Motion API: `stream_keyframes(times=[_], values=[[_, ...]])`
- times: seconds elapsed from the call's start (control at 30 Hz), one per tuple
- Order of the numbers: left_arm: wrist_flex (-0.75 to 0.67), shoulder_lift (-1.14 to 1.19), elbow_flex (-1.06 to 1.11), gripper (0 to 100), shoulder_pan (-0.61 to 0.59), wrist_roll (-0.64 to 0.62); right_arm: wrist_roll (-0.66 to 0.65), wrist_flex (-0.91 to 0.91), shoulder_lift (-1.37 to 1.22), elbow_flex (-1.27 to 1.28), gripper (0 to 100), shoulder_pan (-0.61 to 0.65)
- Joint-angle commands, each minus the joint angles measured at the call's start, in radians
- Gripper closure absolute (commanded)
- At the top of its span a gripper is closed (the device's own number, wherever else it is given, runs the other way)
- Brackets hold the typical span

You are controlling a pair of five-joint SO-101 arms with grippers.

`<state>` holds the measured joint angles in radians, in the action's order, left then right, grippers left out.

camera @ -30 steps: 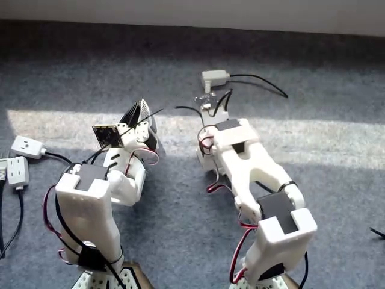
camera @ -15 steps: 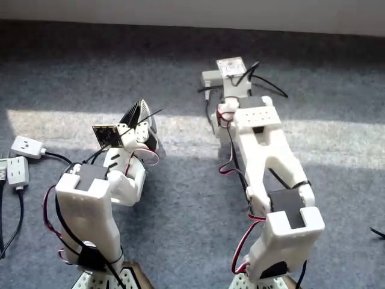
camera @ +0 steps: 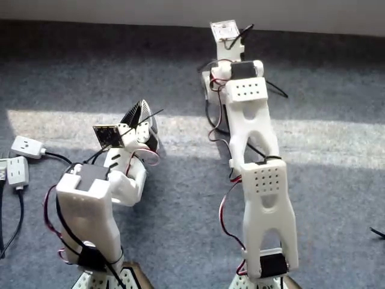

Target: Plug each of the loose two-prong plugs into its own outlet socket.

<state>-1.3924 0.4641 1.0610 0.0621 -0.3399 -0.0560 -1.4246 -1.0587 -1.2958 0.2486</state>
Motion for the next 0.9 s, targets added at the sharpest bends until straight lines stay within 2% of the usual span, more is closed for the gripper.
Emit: stream_keyframes(times=[0.0, 0.1, 0.3, 0.73, 0.87], values=[[-0.018, -0.013, -0.001, 99, 0.025, -0.002, -0.008, 0.062, -0.081, -0.168, 96.7, -0.028], [-0.018, -0.013, -0.001, 99, 0.025, -0.002, 0.014, 0.143, -0.154, -0.151, 95.3, -0.061], [-0.018, -0.013, -0.001, 99, 0.025, -0.002, 0.057, 0.188, -0.166, -0.107, 80.8, -0.085], [-0.018, -0.013, -0.001, 99, 0.025, -0.002, 0.057, 0.185, -0.059, -0.110, 72.3, -0.028], [-0.018, -0.013, -0.001, 99, 0.025, -0.002, 0.055, 0.085, -0.051, -0.143, 72.2, -0.053]])
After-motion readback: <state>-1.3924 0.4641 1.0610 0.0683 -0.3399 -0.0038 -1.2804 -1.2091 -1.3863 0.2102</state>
